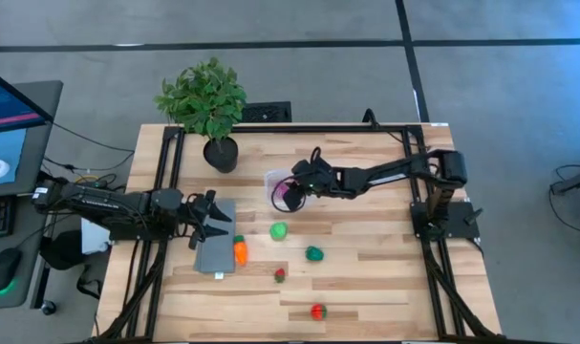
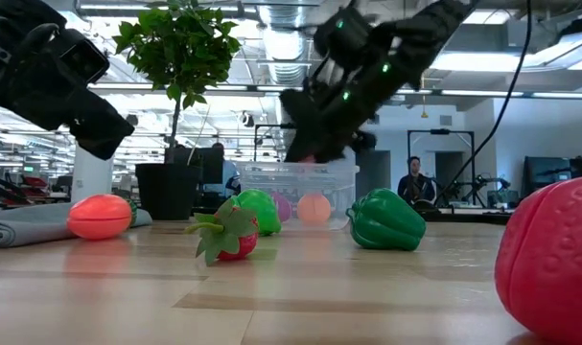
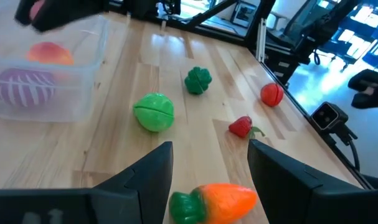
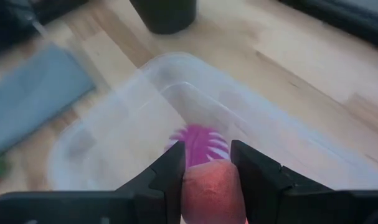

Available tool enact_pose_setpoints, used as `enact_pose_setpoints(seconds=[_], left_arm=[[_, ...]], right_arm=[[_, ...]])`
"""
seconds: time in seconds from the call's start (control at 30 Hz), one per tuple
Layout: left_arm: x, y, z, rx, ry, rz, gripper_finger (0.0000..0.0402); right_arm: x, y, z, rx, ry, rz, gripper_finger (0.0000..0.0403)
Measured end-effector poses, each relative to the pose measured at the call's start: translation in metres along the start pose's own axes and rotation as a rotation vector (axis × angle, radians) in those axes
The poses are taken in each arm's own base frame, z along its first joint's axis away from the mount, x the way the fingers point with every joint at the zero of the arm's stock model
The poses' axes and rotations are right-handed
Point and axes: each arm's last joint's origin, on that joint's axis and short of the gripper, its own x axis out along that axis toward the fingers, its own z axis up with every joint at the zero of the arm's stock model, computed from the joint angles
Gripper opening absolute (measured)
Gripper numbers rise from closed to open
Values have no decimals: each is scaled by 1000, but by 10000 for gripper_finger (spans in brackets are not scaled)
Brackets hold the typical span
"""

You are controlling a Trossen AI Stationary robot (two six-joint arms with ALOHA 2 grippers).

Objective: Pick and placing Produce into tupperware
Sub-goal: Put the small peach into the transparent container, then put the carrot into the transparent container

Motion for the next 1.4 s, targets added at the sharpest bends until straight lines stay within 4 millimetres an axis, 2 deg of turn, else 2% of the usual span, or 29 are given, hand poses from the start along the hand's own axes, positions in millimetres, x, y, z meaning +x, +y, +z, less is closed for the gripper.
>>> enact_pose_setpoints(seconds=[0.27, 0.63, 0.73, 0.9, 1.07, 1.23, 1.4], left_arm=[[0, 1, -2, -3, 19, 6, 197], [0, 2, -2, 18, 11, 38, 197], [0, 1, -2, 18, 10, 38, 197], [0, 3, -1, 45, 1, 80, 197], [0, 5, -1, 46, -22, 170, 197], [-1, 7, -2, 42, -18, 221, 197], [0, 4, -7, 73, 61, 75, 197]], right_arm=[[10, 0, -4, -25, -5, 3, 167], [10, 4, 3, -59, -47, 101, 211], [2, 9, 7, -81, -66, 132, 225], [-23, 23, 14, -159, -89, 175, 236], [-62, 40, 12, -236, -64, 141, 234], [-107, 59, -9, -310, 2, 27, 233], [-154, 81, -40, -344, -10, -59, 233]])
